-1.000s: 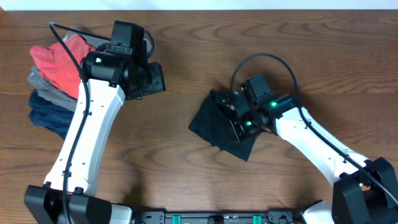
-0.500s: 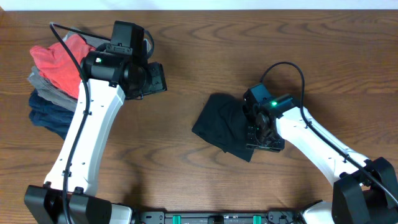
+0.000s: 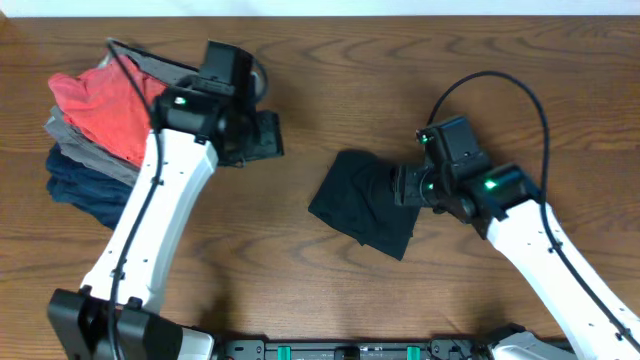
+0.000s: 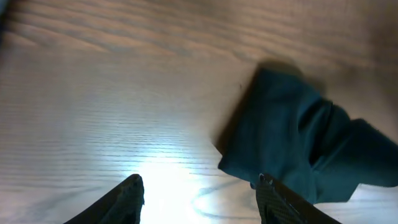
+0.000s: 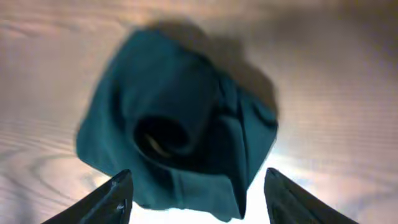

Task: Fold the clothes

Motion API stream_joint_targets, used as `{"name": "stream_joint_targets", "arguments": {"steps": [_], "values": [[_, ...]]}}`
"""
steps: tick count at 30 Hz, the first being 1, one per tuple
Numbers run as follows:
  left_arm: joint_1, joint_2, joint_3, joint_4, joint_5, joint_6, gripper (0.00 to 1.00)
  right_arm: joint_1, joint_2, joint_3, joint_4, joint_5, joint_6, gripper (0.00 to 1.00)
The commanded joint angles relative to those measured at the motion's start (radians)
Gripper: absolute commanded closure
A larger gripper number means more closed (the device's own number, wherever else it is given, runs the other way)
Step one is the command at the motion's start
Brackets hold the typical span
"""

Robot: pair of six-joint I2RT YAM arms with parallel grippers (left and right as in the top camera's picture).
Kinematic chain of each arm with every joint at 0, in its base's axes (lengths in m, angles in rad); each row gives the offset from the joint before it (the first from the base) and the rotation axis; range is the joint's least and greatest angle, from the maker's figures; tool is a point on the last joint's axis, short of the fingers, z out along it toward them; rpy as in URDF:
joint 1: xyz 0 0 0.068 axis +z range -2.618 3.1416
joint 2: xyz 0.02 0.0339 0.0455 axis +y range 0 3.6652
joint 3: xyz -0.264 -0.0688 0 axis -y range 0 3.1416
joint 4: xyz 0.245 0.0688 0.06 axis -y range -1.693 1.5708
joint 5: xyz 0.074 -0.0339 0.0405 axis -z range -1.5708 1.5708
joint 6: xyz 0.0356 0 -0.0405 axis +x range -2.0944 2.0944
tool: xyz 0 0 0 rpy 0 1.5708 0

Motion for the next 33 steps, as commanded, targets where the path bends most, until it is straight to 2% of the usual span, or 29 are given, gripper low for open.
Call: {"name": "stream_joint_targets", "arguments": {"steps": [1, 8, 9, 11, 12, 14, 18, 24, 25, 29, 33], "values": [[-0.051, 0.066, -0.025, 0.014, -0.002, 0.005, 0.40, -0.005, 0.036, 0.001, 0.008, -0.013, -0.048, 0.34], [-0.158, 0.219, -0.025, 0.103, -0.001, 0.005, 0.40, -0.005, 0.163, 0.001, 0.036, -0.147, -0.058, 0.38], [-0.174, 0.244, -0.025, 0.113, -0.001, 0.005, 0.40, -0.005, 0.185, 0.001, 0.044, -0.159, -0.058, 0.47], [-0.200, 0.291, -0.025, 0.127, -0.002, 0.005, 0.40, -0.005, 0.216, 0.001, 0.051, -0.159, -0.052, 0.84], [-0.212, 0.315, -0.025, 0.131, -0.002, 0.005, 0.40, -0.005, 0.226, 0.001, 0.050, -0.158, -0.050, 0.99], [-0.231, 0.360, -0.025, 0.133, -0.002, 0.004, 0.40, -0.010, 0.232, 0.001, 0.024, -0.121, -0.031, 0.99], [-0.256, 0.428, -0.025, 0.131, 0.048, 0.002, 0.40, -0.050, 0.224, 0.001, -0.136, 0.109, 0.136, 0.99], [-0.279, 0.486, -0.025, 0.126, 0.053, 0.002, 0.40, -0.113, 0.224, -0.003, -0.291, 0.187, 0.136, 0.97], [-0.279, 0.489, -0.025, 0.118, 0.043, 0.002, 0.40, -0.116, 0.224, -0.006, -0.294, 0.187, 0.134, 0.94], [-0.275, 0.489, -0.025, 0.087, -0.019, 0.002, 0.41, -0.116, 0.224, -0.016, -0.274, 0.187, 0.129, 0.65], [-0.271, 0.485, -0.025, 0.023, -0.017, -0.006, 0.41, -0.116, 0.224, -0.016, -0.261, 0.187, 0.128, 0.62]]}}
